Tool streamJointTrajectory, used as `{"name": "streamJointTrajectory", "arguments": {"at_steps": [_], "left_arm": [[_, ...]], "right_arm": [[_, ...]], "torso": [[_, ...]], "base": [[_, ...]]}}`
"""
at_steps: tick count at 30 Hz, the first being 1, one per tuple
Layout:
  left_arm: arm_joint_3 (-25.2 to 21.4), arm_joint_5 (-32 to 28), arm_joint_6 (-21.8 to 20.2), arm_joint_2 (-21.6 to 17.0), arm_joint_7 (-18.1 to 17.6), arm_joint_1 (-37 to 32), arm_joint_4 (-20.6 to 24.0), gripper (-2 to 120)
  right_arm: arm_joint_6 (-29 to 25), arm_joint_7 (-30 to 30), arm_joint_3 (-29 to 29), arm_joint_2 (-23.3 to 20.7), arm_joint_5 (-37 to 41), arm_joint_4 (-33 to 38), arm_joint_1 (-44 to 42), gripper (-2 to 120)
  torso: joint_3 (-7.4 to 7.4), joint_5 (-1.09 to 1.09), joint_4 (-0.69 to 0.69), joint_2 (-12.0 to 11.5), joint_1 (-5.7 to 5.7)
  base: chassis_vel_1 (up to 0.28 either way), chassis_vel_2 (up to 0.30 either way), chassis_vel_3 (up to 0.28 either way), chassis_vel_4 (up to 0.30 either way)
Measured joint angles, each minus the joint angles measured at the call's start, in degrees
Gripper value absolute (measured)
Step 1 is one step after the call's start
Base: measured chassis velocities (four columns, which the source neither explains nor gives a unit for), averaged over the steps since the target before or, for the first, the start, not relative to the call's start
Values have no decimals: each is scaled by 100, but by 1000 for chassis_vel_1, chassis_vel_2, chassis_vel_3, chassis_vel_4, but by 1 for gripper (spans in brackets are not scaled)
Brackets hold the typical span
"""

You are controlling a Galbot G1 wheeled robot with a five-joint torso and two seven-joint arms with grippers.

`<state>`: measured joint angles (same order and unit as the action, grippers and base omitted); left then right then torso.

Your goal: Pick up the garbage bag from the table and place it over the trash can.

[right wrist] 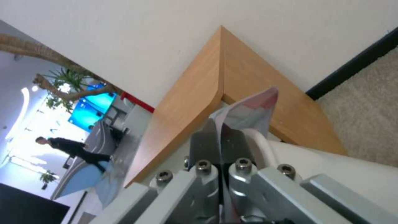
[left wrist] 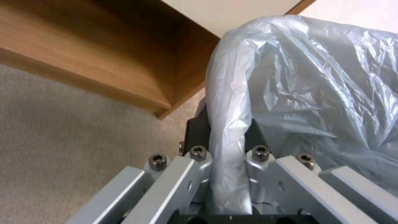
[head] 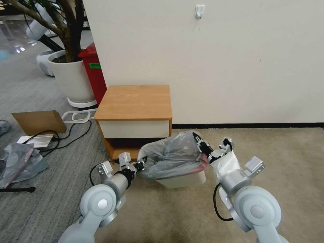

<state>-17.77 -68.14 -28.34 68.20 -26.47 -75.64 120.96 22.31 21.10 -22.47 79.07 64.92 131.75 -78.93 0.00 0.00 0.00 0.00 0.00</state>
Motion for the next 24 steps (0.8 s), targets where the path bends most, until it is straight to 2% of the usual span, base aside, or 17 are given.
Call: {"name": "streamJointTrajectory", "arguments": {"at_steps": [13, 20, 24], "left_arm": [[-26, -11, 9, 18, 69, -23, 9, 4], [-75, -131, 13, 44, 110, -41, 25, 4], [-113, -246, 17, 70, 110, -43, 31, 4]], "right_arm": [[-160, 275, -99, 55, 127, -255, 29, 0], [-209, 419, -354, 92, 593, -366, 52, 0], [-208, 413, -366, 102, 573, -458, -5, 0]], "torso": [[0, 1, 0, 0, 0], [0, 0, 0, 0, 0], [0, 0, 0, 0, 0]], "base": [[0, 0, 0, 0], [0, 0, 0, 0], [0, 0, 0, 0]]}}
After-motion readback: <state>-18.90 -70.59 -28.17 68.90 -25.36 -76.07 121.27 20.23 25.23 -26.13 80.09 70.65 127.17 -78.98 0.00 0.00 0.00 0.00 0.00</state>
